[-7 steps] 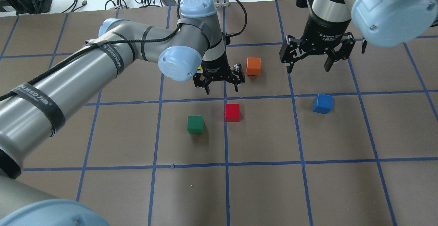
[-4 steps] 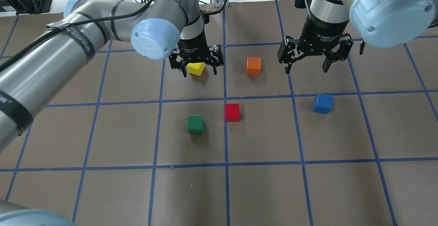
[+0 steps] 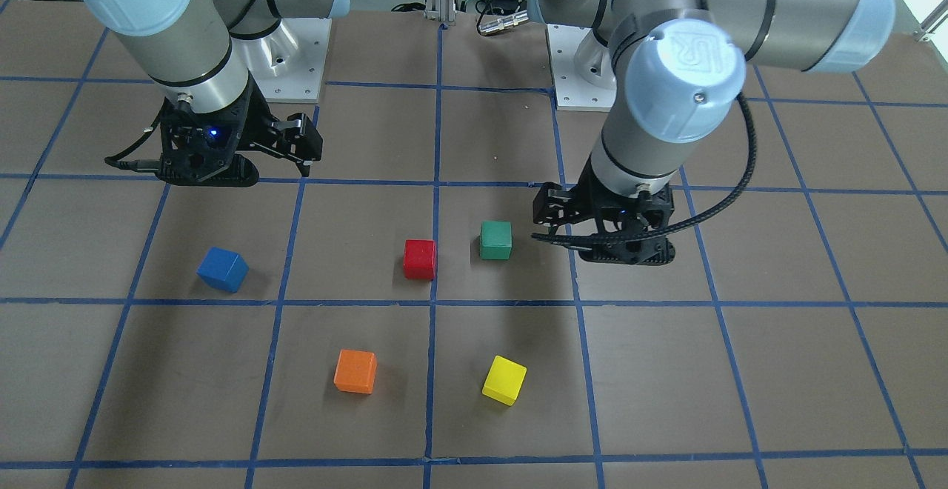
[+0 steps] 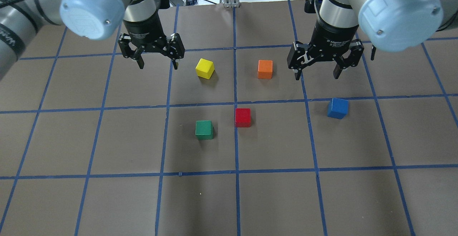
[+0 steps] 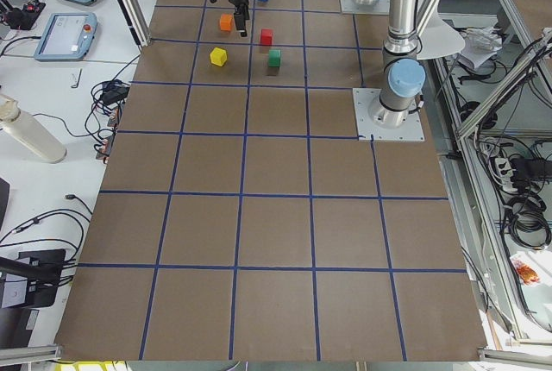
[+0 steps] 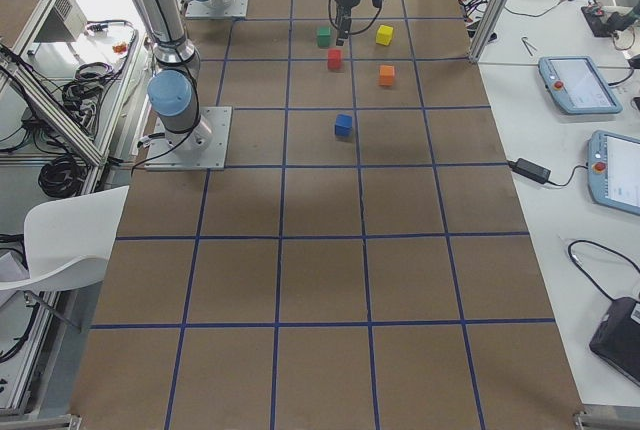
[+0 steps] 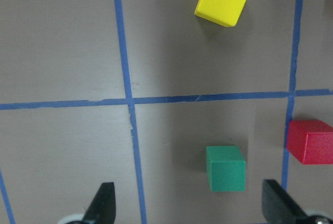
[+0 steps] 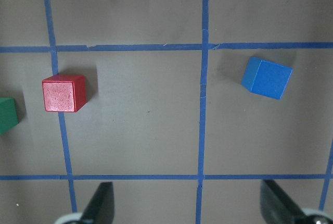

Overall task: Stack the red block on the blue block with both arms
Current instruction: 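Raise the left gripper away while the right gripper moves toward the red cube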

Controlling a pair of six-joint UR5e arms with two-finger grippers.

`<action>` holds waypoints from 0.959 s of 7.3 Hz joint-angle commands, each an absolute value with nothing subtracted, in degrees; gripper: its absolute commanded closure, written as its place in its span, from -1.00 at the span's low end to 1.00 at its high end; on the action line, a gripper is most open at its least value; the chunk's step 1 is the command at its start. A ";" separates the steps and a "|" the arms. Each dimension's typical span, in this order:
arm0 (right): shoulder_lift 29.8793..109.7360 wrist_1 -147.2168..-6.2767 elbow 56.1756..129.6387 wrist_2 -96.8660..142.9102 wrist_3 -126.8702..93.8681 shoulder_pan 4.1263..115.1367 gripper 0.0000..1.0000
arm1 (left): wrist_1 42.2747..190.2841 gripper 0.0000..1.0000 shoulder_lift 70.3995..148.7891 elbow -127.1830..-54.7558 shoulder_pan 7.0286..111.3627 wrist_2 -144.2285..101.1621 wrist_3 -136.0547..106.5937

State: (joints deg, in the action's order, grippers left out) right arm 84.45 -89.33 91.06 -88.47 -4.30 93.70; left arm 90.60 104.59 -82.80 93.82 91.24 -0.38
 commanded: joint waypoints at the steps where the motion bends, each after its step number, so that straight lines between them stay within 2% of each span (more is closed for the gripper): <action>1: 82.80 -90.70 91.40 -88.42 -7.71 94.30 -1.00 | 98.13 -1.00 100.83 -82.53 90.09 93.15 4.65; 7: 73.41 -108.76 95.01 -85.81 -15.73 104.14 -1.00 | 100.37 -1.00 97.91 -83.14 89.47 93.87 4.83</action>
